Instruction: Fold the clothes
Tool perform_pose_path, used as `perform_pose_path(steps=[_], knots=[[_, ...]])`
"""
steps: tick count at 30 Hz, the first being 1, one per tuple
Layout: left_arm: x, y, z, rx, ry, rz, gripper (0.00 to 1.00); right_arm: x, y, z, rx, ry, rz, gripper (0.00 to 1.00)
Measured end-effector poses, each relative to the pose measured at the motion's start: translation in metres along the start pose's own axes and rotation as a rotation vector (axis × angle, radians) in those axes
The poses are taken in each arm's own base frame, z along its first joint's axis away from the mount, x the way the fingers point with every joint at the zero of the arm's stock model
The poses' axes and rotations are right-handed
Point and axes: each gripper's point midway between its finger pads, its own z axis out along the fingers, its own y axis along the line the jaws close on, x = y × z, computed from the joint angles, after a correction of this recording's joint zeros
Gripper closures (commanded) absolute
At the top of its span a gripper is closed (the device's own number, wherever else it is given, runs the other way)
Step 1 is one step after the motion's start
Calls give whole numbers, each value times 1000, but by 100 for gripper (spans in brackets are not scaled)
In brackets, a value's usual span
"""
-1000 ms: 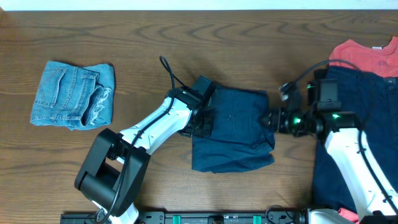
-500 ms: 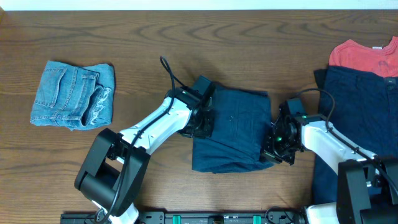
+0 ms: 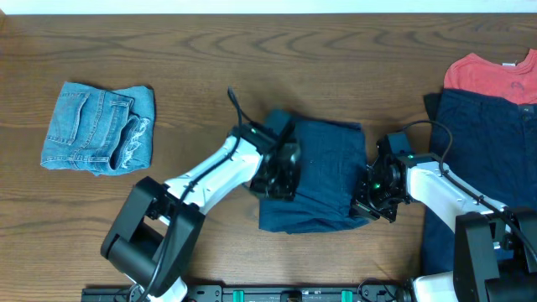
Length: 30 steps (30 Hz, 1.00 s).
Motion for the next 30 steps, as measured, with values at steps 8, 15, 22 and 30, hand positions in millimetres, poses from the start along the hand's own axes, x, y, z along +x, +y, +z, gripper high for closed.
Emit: perform_pose_path(steps=[8,15,22,30], knots=[[31,49,19,-97,64,-150,94,2,0,-1,7,18,-10,91],[42,69,10,-131,103,-237,94,-3,-9,-20,95,20,-68,89],[6,32,-41,-50,-77,-102,94,-43,40,-74,-15,-224,-252,92],[-96,-31,-126,51,-627,217,94,-88,82,-104,-132,-470,-367,94]])
